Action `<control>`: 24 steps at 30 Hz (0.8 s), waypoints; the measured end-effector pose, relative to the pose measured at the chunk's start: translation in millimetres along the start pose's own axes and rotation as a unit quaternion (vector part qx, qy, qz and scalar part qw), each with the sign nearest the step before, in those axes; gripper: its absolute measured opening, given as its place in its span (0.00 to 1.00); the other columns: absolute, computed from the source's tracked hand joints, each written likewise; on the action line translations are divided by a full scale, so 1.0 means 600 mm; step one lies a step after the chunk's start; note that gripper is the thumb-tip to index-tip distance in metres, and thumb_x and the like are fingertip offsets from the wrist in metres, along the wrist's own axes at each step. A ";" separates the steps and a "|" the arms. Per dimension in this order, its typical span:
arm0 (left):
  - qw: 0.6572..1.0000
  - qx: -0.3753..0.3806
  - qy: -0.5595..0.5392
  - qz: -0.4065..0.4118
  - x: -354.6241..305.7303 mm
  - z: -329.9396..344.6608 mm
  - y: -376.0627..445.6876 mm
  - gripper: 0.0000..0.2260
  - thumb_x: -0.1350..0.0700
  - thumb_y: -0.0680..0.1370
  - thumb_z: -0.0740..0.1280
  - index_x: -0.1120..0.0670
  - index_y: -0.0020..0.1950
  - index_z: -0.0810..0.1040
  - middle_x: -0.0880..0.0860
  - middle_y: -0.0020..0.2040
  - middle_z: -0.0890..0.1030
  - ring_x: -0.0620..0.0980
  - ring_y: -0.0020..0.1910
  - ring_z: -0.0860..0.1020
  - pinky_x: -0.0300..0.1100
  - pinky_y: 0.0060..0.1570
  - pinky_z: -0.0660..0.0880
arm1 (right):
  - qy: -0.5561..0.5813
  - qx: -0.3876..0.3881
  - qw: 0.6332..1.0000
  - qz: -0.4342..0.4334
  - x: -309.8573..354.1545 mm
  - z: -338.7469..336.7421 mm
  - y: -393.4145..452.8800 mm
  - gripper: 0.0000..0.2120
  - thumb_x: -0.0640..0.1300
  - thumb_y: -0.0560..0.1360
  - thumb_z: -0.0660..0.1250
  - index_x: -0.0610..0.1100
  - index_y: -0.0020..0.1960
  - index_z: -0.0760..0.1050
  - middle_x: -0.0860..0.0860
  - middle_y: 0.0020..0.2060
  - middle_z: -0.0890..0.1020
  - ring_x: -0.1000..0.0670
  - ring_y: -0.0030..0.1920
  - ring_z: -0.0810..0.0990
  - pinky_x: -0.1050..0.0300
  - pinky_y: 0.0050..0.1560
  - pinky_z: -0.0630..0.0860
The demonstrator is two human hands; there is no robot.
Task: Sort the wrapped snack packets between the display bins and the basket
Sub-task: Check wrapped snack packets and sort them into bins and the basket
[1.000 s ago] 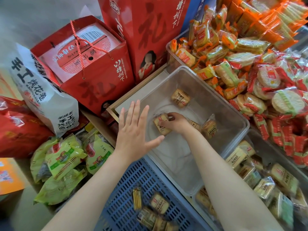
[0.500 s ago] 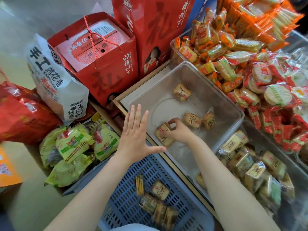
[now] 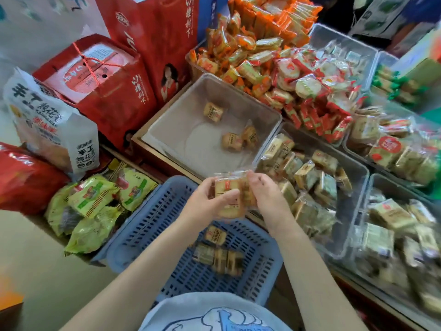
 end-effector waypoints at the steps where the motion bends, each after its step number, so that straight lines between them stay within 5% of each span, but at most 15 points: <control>1: 1.000 0.008 -0.009 -0.019 0.008 0.008 -0.015 0.26 0.43 0.72 0.78 0.51 0.65 0.77 0.54 0.58 0.85 0.52 0.53 0.85 0.56 0.52 0.83 | -0.003 -0.009 1.000 0.007 -0.020 -0.009 -0.014 0.27 0.70 0.74 0.64 0.49 0.59 0.78 0.50 0.51 0.86 0.48 0.54 0.85 0.46 0.55 0.82; 4: 0.998 0.032 -0.015 -0.058 0.030 0.027 -0.057 0.19 0.49 0.76 0.74 0.54 0.63 0.76 0.55 0.56 0.85 0.53 0.51 0.86 0.58 0.49 0.84 | 0.026 -0.006 0.999 0.029 -0.069 -0.025 -0.055 0.14 0.58 0.81 0.65 0.50 0.58 0.79 0.52 0.52 0.86 0.50 0.55 0.85 0.45 0.59 0.81; 8: 0.995 0.038 -0.039 -0.078 0.043 0.039 -0.088 0.14 0.52 0.79 0.70 0.55 0.62 0.75 0.54 0.51 0.87 0.53 0.49 0.86 0.50 0.43 0.84 | 0.102 -0.033 0.992 0.070 -0.111 -0.046 -0.096 0.12 0.52 0.83 0.62 0.46 0.53 0.79 0.48 0.51 0.85 0.44 0.57 0.83 0.37 0.63 0.77; 13: 0.995 0.037 -0.040 -0.082 0.058 0.053 -0.098 0.14 0.53 0.79 0.71 0.52 0.64 0.77 0.60 0.57 0.84 0.59 0.53 0.85 0.53 0.44 0.83 | 0.119 -0.046 0.989 0.073 -0.129 -0.074 -0.138 0.14 0.59 0.76 0.61 0.55 0.51 0.81 0.48 0.54 0.82 0.43 0.62 0.79 0.37 0.64 0.75; 16: 0.994 0.046 -0.045 -0.093 0.061 0.081 -0.110 0.08 0.53 0.82 0.67 0.52 0.61 0.78 0.59 0.53 0.84 0.56 0.49 0.85 0.51 0.40 0.83 | 0.091 -0.034 0.993 0.068 -0.136 -0.083 -0.163 0.12 0.62 0.75 0.63 0.58 0.45 0.81 0.51 0.48 0.83 0.46 0.57 0.81 0.43 0.60 0.75; 19: 0.993 0.045 -0.032 -0.101 0.067 0.104 -0.121 0.08 0.52 0.84 0.64 0.54 0.59 0.78 0.57 0.49 0.84 0.53 0.43 0.84 0.47 0.36 0.82 | 0.075 -0.036 0.994 0.066 -0.144 -0.093 -0.184 0.16 0.48 0.82 0.63 0.54 0.37 0.79 0.48 0.39 0.81 0.47 0.45 0.80 0.48 0.50 0.73; 24: 0.995 0.034 -0.021 -0.091 0.072 0.120 -0.136 0.03 0.57 0.80 0.69 0.56 0.50 0.78 0.53 0.39 0.82 0.50 0.35 0.82 0.41 0.30 0.78 | 0.055 -0.030 0.996 0.065 -0.153 -0.110 -0.210 0.10 0.43 0.83 0.61 0.43 0.44 0.76 0.47 0.36 0.80 0.49 0.37 0.78 0.53 0.41 0.75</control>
Point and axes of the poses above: each hand's wrist, its own y-axis towards the middle knuckle, its own z-axis out of the palm, x = y × z, the point moved 3 cm from there along y, towards the middle knuckle
